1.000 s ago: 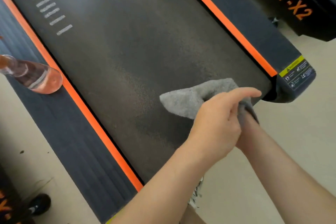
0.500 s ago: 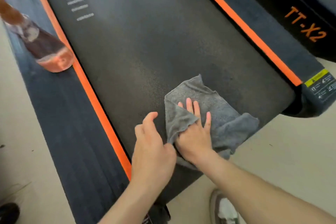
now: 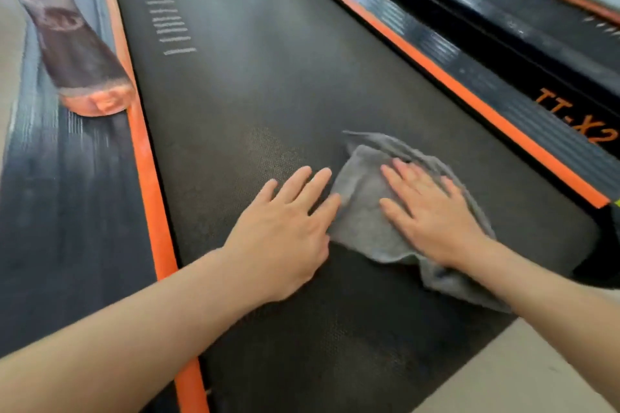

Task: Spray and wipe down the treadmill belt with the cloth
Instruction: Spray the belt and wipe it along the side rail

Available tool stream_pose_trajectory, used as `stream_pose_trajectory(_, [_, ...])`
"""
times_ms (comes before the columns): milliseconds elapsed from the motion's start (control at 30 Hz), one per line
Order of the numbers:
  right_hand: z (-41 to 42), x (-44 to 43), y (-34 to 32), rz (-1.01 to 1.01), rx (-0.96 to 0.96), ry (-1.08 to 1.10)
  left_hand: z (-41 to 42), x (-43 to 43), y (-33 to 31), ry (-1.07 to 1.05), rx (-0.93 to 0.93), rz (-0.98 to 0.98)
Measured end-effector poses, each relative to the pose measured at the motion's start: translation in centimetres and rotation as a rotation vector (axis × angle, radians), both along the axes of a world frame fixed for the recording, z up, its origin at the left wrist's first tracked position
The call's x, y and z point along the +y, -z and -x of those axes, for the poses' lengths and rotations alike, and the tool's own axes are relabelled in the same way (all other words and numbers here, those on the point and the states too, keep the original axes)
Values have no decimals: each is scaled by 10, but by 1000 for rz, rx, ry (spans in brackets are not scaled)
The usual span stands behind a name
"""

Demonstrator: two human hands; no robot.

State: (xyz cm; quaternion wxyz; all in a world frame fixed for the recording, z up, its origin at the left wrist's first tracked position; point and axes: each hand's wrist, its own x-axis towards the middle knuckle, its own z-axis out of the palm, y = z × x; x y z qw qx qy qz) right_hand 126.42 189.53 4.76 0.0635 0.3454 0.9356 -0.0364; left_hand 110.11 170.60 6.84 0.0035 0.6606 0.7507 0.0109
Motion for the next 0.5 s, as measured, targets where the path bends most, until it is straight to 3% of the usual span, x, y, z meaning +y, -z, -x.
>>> stream_pose_trajectory(67, [-18, 48, -7, 1, -55, 338, 3, 14, 0, 1, 31, -19])
stream_pose_trajectory(133, [-5, 43, -3, -8, -45, 358, 8, 23, -8, 6, -19, -118])
stream_pose_trajectory(200, [28, -15, 9, -49, 45, 63, 11, 24, -8, 0, 6, -213])
stream_pose_trajectory(300, [84, -130, 28, -13, 148, -422, 17, 10, -2, -33, 5, -142])
stream_pose_trajectory(400, [115, -159, 25, 106, 93, -501, 27, -12, 15, -87, 11, -123])
stream_pose_trajectory(467, [108, -126, 22, -1, 75, -664, 30, -23, 15, -155, -18, -152])
stream_pose_trajectory(501, [97, -102, 17, -51, 89, -639, 30, -25, 11, -156, -3, -161])
